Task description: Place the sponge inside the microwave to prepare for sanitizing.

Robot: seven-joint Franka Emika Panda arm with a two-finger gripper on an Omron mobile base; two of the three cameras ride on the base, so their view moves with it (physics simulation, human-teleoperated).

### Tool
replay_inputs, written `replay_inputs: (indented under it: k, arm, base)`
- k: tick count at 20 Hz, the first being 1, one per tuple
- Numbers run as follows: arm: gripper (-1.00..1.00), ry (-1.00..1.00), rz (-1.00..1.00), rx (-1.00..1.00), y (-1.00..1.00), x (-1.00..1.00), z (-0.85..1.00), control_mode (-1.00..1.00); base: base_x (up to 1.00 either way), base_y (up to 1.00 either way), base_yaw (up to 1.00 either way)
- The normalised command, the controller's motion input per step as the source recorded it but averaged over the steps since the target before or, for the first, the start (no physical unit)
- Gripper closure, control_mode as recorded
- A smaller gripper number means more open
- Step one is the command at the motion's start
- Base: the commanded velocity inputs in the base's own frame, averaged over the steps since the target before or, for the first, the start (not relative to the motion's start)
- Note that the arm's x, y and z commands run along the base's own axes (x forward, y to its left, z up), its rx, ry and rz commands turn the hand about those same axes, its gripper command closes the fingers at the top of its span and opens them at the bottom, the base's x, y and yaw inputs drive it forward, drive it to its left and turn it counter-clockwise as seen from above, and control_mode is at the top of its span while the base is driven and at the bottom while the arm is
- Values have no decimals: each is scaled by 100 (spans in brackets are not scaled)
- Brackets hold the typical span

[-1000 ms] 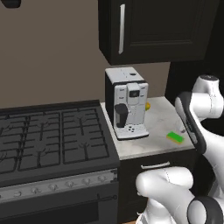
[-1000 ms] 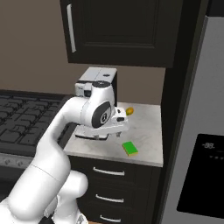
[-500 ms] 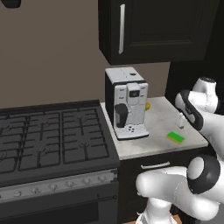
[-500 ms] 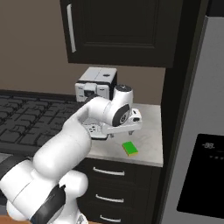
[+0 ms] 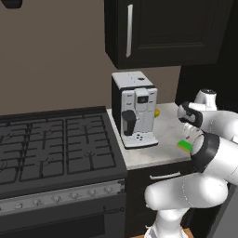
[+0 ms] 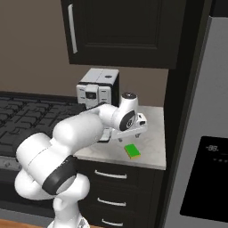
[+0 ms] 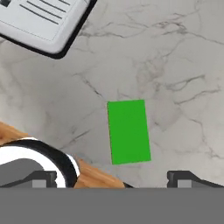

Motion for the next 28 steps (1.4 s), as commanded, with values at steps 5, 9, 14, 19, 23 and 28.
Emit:
replay_inputs:
  k: [5, 9, 14, 19, 23, 28]
  arm:
    - [-100, -1, 5, -1, -15, 52, -28, -100]
    - [-100, 0, 5, 0, -24, 21, -12, -100]
    - [-100, 0, 4, 0, -3, 0, -19, -100]
    - [-100, 0, 3, 0, 0, -6, -29, -100]
    - [-100, 1, 1, 0, 0, 0, -33, -100]
    - [-100, 0, 1, 0, 0, 0, -40, -100]
  base:
    - [0, 0, 0]
    - [0, 0, 0]
    - [0, 0, 0]
    - [0, 0, 0]
    - [0, 0, 0]
    - [0, 0, 0]
